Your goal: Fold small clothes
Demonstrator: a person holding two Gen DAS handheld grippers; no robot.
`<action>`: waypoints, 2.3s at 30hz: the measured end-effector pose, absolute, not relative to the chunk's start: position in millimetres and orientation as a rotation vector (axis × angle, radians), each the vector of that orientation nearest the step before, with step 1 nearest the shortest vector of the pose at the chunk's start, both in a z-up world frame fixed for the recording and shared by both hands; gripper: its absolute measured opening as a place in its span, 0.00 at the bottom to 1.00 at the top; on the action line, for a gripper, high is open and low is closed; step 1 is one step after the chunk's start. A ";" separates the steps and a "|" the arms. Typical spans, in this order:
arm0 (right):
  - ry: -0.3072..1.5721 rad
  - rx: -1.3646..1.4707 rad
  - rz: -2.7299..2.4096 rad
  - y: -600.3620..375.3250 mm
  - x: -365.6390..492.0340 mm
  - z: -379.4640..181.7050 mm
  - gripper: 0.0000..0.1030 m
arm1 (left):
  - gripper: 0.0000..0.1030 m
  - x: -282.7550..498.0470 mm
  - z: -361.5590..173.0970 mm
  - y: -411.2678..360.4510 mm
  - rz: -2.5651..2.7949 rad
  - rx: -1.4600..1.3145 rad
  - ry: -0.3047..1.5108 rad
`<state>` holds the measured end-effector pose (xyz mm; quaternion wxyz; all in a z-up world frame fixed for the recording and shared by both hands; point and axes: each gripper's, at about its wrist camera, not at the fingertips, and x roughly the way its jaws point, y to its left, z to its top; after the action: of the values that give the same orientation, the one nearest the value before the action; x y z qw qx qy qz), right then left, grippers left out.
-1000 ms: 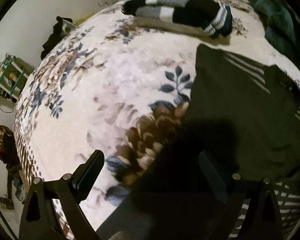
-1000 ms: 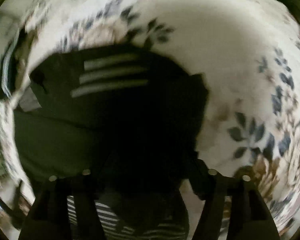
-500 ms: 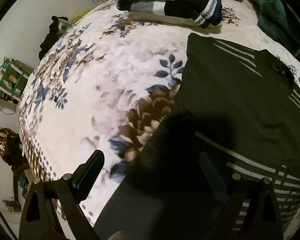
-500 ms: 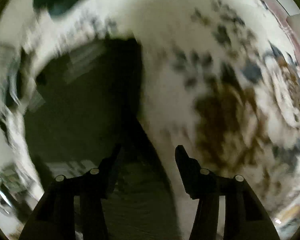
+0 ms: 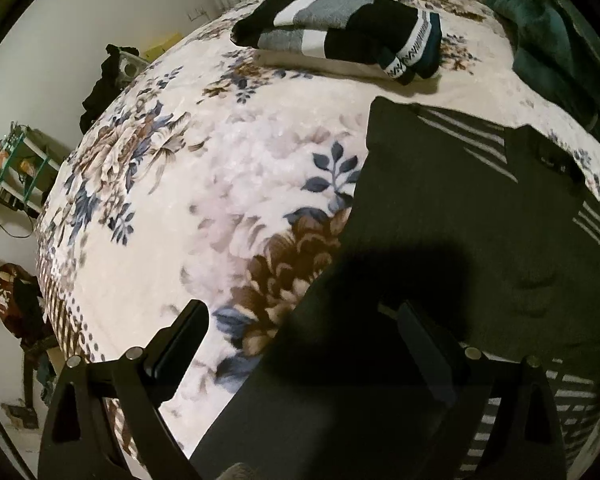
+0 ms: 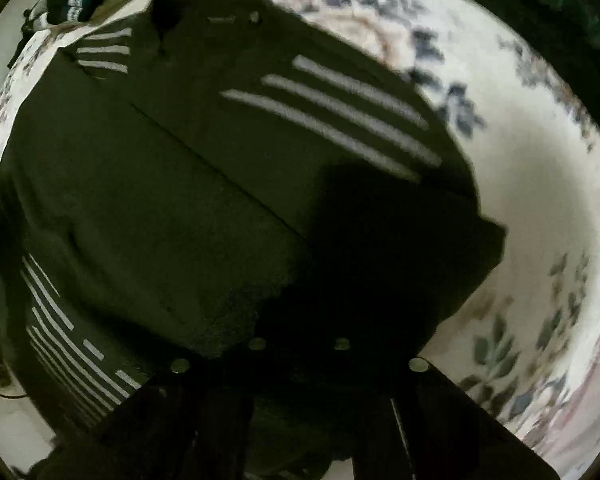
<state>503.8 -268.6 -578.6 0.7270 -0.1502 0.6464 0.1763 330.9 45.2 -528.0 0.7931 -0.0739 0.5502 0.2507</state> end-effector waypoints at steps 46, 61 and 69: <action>1.559 0.695 0.127 -466.0 485.8 -532.7 0.54 | 1.00 299.8 -513.6 -44.5 0.317 -0.267 1.145; 1.687 0.407 0.462 -407.5 643.4 -660.0 0.05 | 1.00 223.1 -558.9 -167.0 0.563 -0.189 1.312; 1.546 0.310 0.163 -473.7 687.1 -634.9 0.00 | 1.00 212.1 -556.6 -180.4 0.570 -0.269 1.298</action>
<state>687.1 -473.7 -634.9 0.7020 0.1394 0.6945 0.0734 212.1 -180.4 -556.6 0.7509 -0.1230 0.5941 0.2608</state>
